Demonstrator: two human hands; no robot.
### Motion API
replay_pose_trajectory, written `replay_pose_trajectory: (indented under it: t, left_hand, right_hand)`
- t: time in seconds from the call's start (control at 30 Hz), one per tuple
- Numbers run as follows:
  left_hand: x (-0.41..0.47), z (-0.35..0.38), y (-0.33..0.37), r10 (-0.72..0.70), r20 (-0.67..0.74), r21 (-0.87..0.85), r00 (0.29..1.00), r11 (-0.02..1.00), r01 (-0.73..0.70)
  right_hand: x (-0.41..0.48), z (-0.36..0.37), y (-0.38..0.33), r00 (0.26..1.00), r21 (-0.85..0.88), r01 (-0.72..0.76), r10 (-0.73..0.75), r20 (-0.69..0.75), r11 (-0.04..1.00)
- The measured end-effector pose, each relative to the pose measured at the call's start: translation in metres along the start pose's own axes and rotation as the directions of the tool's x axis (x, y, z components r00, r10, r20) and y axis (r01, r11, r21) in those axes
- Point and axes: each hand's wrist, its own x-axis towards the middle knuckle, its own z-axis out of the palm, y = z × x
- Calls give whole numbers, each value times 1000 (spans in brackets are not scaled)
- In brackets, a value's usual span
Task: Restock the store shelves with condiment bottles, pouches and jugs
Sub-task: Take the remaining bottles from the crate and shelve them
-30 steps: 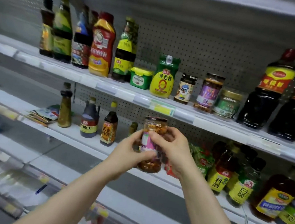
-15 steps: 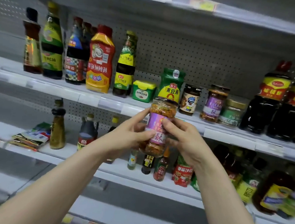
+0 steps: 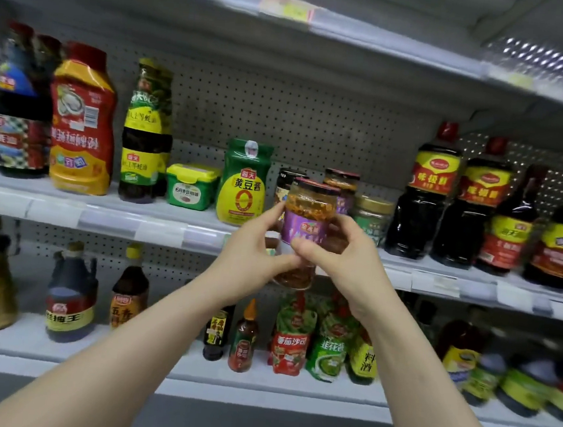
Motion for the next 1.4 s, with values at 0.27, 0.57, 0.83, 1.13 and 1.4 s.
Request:
replay_pose_trajectory:
  t: [0.27, 0.57, 0.83, 1.13, 1.4]
  left_hand:
    - [55, 56, 11, 15, -70, 65, 997, 998, -11]
    - [82, 82, 7, 1, -168, 253, 986, 967, 42]
    - [95, 72, -7, -77, -90, 221, 993, 971, 95]
    - [109, 71, -19, -109, -42, 143, 993, 983, 114]
    - [117, 75, -27, -105, -45, 171, 993, 979, 111]
  right_hand:
    - [37, -60, 2, 989, -168, 39, -62, -134, 985]
    - [66, -78, 15, 994, -195, 27, -47, -96, 980]
    - [83, -68, 25, 995, -128, -79, 71, -66, 989]
    - [96, -61, 30, 989, -55, -146, 145, -6, 988]
    - [109, -63, 35, 984, -71, -171, 174, 40, 983]
